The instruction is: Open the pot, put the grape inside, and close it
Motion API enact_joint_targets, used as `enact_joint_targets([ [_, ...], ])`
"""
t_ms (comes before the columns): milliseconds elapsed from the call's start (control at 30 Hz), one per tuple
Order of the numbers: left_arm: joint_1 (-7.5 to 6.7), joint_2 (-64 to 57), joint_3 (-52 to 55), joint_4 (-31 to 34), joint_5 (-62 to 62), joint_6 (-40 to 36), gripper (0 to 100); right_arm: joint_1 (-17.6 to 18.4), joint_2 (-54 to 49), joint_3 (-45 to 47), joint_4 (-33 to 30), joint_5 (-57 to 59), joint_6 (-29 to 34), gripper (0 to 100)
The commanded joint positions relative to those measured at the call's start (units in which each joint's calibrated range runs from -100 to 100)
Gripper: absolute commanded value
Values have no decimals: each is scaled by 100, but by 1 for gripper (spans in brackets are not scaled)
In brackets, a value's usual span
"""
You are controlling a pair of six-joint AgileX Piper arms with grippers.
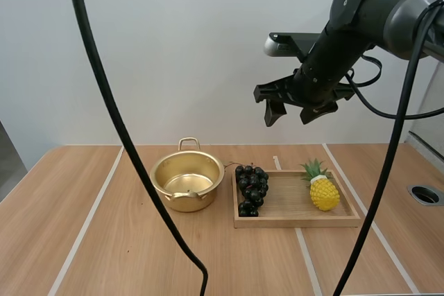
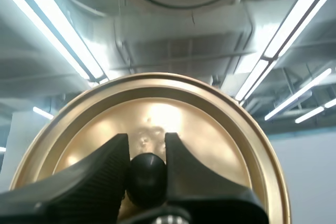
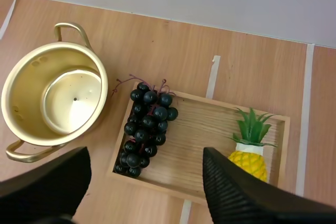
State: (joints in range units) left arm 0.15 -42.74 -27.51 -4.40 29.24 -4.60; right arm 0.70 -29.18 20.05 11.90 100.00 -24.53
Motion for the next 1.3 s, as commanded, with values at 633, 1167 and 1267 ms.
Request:
enact_joint_targets([
  [633,24,-23,-1879,-92,948,-11,0,-12,2154,8,540,0,-354,100],
  [1167,24,-11,-1879,184,1016,-12,0,241,3118,23,635,0,-591,100],
  [1267,24,-11,-1879,184,1068,-12,0,465,3208,98,554,-182,-551,100],
])
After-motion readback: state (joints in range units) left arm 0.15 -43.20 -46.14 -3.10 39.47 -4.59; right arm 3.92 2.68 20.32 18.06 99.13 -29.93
